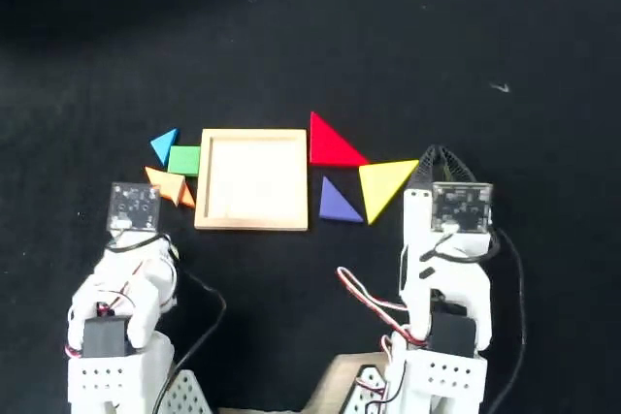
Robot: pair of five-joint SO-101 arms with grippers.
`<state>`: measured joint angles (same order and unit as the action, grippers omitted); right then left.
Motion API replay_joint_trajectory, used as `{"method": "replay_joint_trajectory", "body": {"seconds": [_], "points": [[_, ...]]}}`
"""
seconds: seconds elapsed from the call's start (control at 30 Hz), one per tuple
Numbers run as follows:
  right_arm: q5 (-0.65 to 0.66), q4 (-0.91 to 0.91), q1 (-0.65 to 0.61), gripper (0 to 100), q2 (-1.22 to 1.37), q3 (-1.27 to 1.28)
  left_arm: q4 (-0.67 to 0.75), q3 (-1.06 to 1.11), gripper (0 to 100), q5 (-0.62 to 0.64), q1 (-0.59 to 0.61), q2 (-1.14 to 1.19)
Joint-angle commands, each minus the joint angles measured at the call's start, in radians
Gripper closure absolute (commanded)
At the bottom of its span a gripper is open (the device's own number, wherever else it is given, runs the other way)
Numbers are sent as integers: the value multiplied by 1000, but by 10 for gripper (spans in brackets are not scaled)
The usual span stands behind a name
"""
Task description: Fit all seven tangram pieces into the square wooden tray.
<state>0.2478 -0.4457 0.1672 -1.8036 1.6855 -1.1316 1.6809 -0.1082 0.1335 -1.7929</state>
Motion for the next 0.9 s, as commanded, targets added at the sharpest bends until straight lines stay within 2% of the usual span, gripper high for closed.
{"method": "replay_joint_trajectory", "body": {"seconds": [0.0, 0.13, 0.3, 0.4, 0.5, 0.63, 0.87], "points": [[34, -35, 18, 986, -88, -1, 149, 19, 970, -5, 41, -6], [40, -140, 21, 981, -88, -1, 203, 18, 970, -46, 39, -8], [34, -210, 5, 877, -90, -4, 267, -21, 970, -181, 50, -8], [41, -215, -9, 883, -90, -4, 255, -99, 970, -147, 41, -6], [107, -218, -26, 892, -82, -4, 224, -179, 970, -66, 39, 2], [138, -315, -51, 892, -82, -71, 195, -262, 970, 2, 38, 3], [137, -459, -57, 892, -81, -311, 140, -321, 970, 3, -96, 5]]}}
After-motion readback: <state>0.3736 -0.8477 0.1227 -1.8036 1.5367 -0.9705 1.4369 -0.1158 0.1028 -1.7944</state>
